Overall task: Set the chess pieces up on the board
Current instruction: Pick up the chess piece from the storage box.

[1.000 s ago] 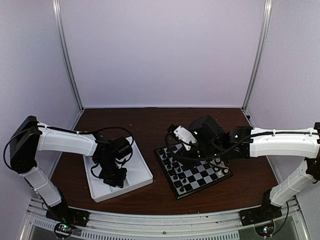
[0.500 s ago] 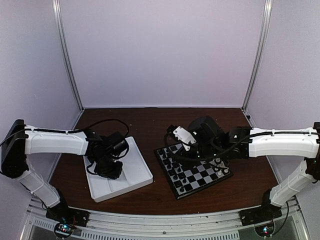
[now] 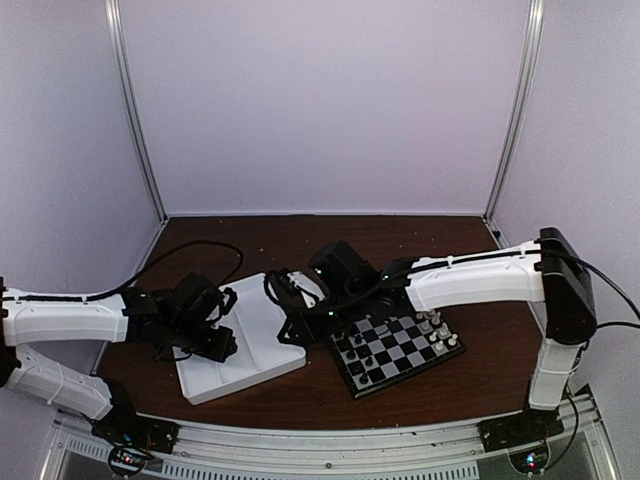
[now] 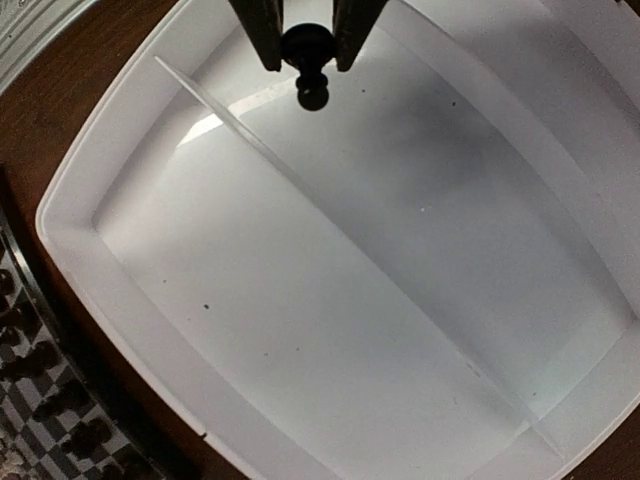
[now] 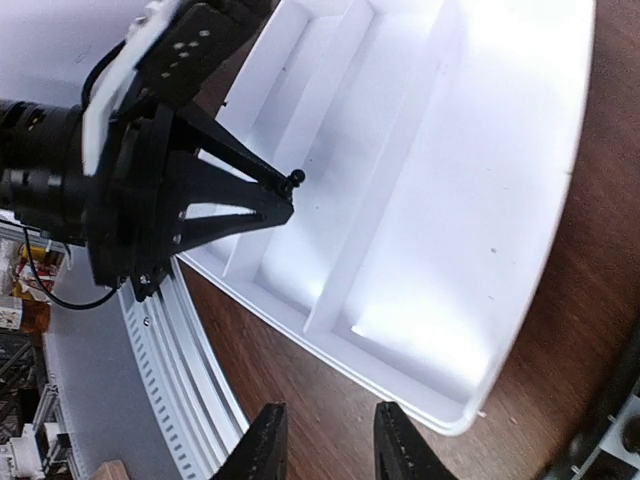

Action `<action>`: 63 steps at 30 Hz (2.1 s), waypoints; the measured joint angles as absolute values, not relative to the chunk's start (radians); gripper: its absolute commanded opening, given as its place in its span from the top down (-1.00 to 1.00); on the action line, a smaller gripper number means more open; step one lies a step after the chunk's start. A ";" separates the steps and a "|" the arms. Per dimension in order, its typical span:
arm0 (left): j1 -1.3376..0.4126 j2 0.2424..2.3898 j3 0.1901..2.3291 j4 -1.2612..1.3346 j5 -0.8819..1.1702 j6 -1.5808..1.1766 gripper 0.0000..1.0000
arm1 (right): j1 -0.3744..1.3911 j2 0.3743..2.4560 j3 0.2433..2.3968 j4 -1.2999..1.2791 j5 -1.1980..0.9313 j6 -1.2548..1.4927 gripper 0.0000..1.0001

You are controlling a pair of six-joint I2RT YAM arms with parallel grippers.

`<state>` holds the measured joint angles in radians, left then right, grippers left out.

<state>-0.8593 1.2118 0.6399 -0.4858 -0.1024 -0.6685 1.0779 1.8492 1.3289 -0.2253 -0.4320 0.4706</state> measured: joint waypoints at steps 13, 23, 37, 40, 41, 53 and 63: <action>-0.859 1.010 0.430 -0.139 0.111 -0.527 0.67 | 1.078 2.043 1.439 -0.031 -0.641 0.747 0.24; -0.857 1.048 0.429 -0.085 0.195 -0.503 0.66 | 1.068 2.076 1.437 0.081 -0.696 0.886 0.31; -0.859 1.036 0.429 -0.060 0.237 -0.496 0.66 | 1.042 2.076 1.420 0.080 -0.663 0.886 0.30; -0.859 1.032 0.429 -0.057 0.241 -0.495 0.66 | 1.041 2.076 1.413 0.078 -0.653 0.884 0.44; -0.859 1.032 0.429 -0.056 0.241 -0.495 0.66 | 1.041 2.076 1.413 0.080 -0.654 0.882 0.45; -0.859 1.032 0.429 -0.054 0.242 -0.490 0.66 | 1.041 2.076 1.399 0.130 -0.688 0.894 0.46; -0.859 1.033 0.429 -0.061 0.245 -0.483 0.66 | 1.040 2.074 1.362 0.163 -0.720 0.902 0.76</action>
